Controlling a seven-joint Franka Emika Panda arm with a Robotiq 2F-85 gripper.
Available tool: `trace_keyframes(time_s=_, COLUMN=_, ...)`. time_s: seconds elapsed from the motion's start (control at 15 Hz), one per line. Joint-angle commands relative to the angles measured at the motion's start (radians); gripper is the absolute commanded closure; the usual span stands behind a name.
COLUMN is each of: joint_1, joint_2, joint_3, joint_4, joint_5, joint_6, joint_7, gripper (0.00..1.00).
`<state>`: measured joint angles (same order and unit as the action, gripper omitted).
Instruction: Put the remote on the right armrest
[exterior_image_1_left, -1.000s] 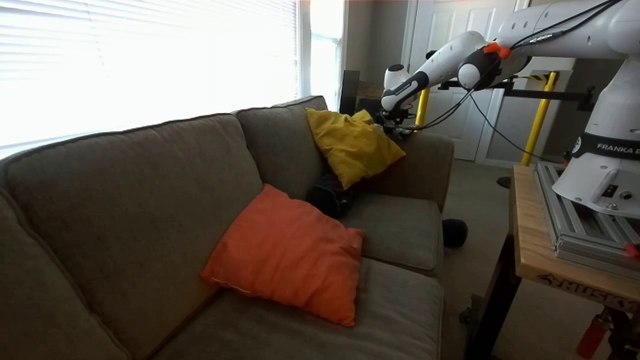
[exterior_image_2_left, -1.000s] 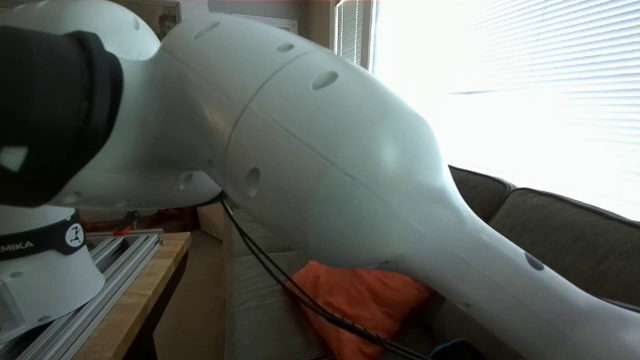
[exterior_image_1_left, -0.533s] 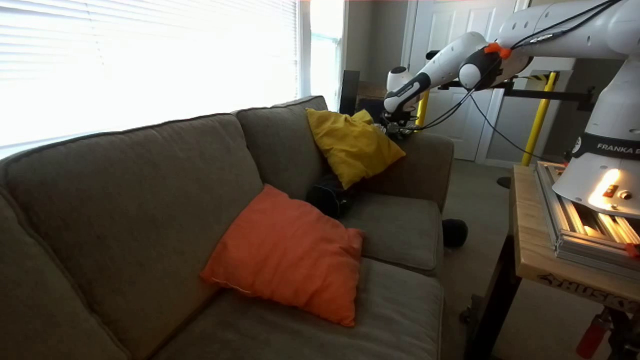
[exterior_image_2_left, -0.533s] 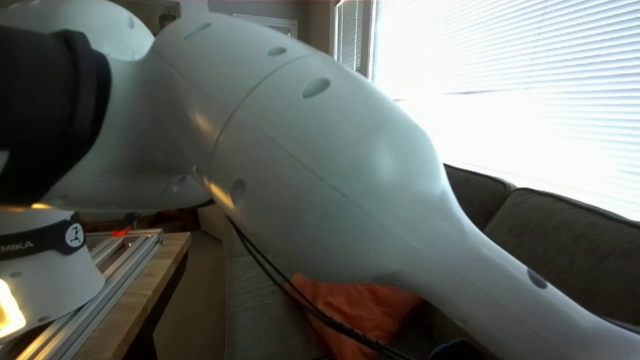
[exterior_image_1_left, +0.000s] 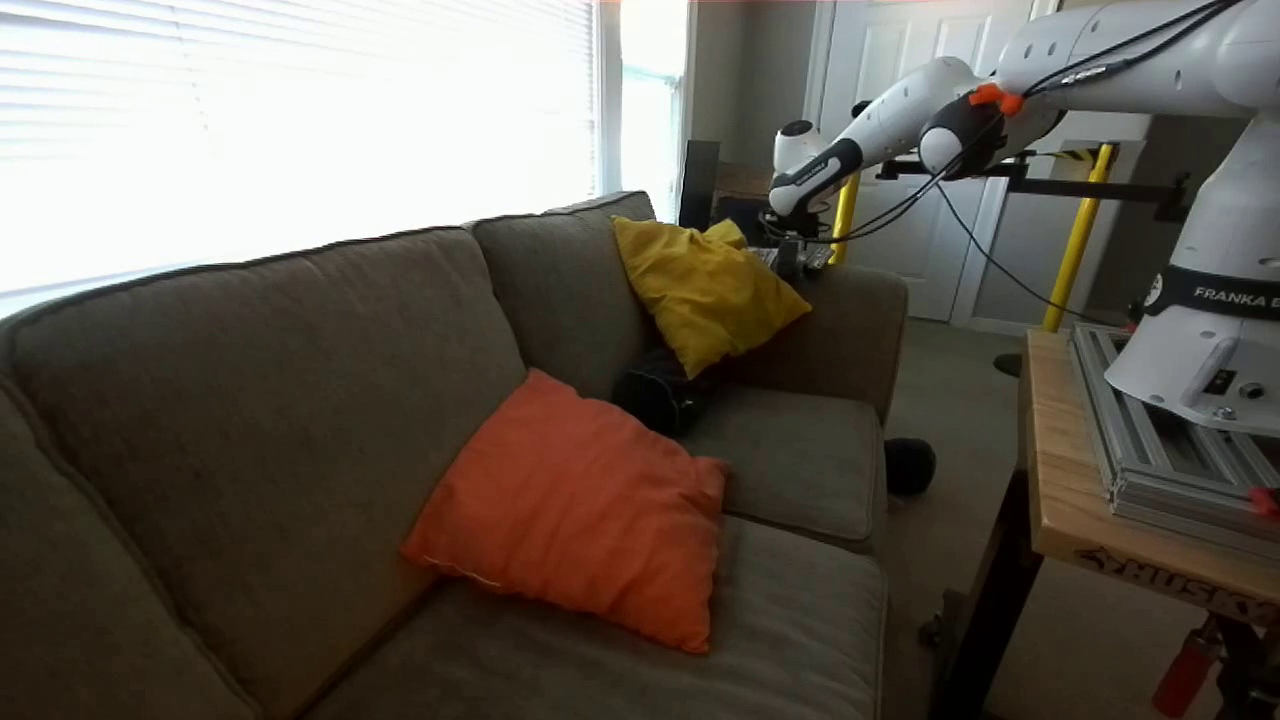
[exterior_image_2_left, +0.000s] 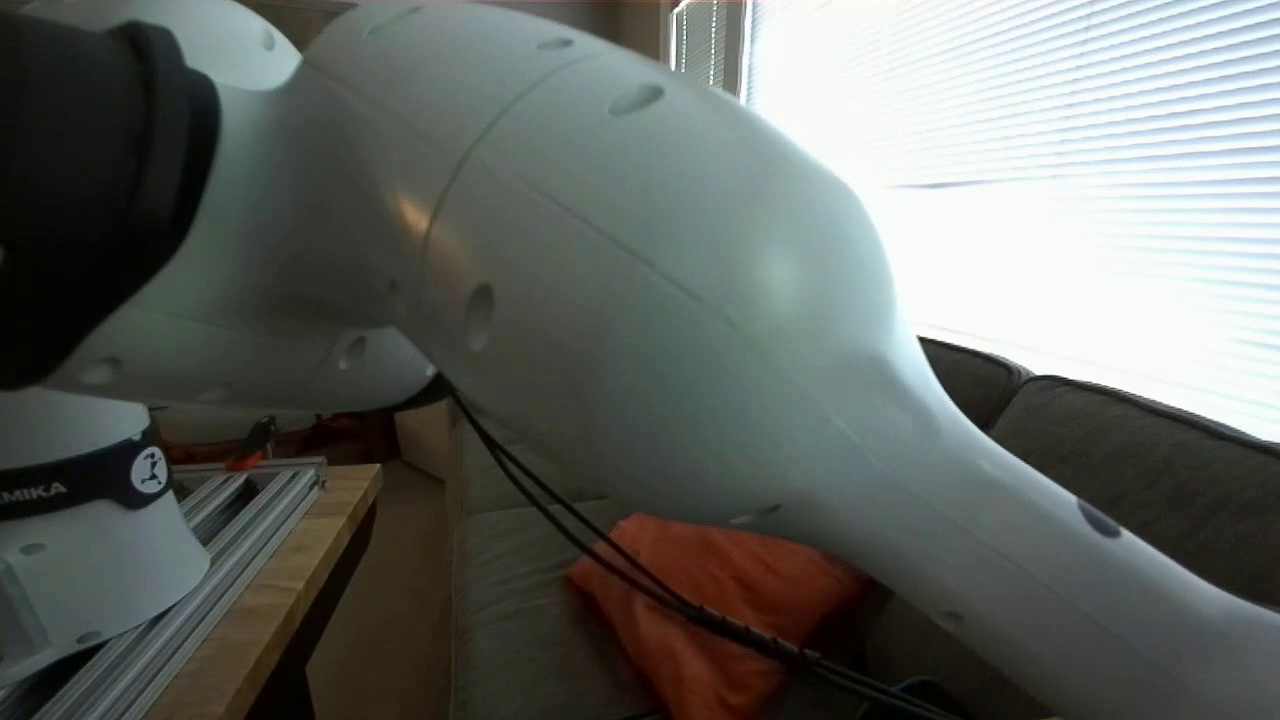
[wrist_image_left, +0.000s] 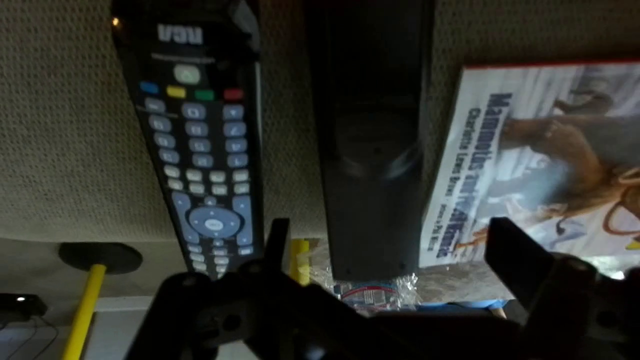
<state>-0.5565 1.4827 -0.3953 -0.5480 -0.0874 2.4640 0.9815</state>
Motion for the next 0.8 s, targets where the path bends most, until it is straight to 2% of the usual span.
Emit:
trace_keyframes(time_s=0.0, joint_1=0.007, joint_2=0.024, joint_3=-0.037, joint_4=0.115, joint_5=-0.020, joint_6=-0.104, joint_7=0.093, gripper=0.00)
trace_keyframes(time_s=0.2, joint_1=0.017, joint_2=0.011, joint_3=-0.002, joint_4=0.168, joint_5=-0.019, joint_6=-0.210, joint_7=0.043, gripper=0.00)
trace_keyframes(time_s=0.27, joint_1=0.045, joint_2=-0.052, joint_3=0.004, joint_4=0.075, joint_5=-0.023, joint_6=-0.188, joint_7=0.029, gripper=0.00)
trace_keyframes(time_s=0.53, joint_1=0.078, joint_2=-0.087, joint_3=0.006, joint_4=0.097, joint_5=-0.043, joint_6=-0.182, joint_7=-0.063, gripper=0.00)
trace_keyframes(time_s=0.73, joint_1=0.103, joint_2=-0.117, joint_3=0.048, joint_4=0.103, joint_5=-0.030, joint_6=-0.152, joint_7=-0.230, gripper=0.00)
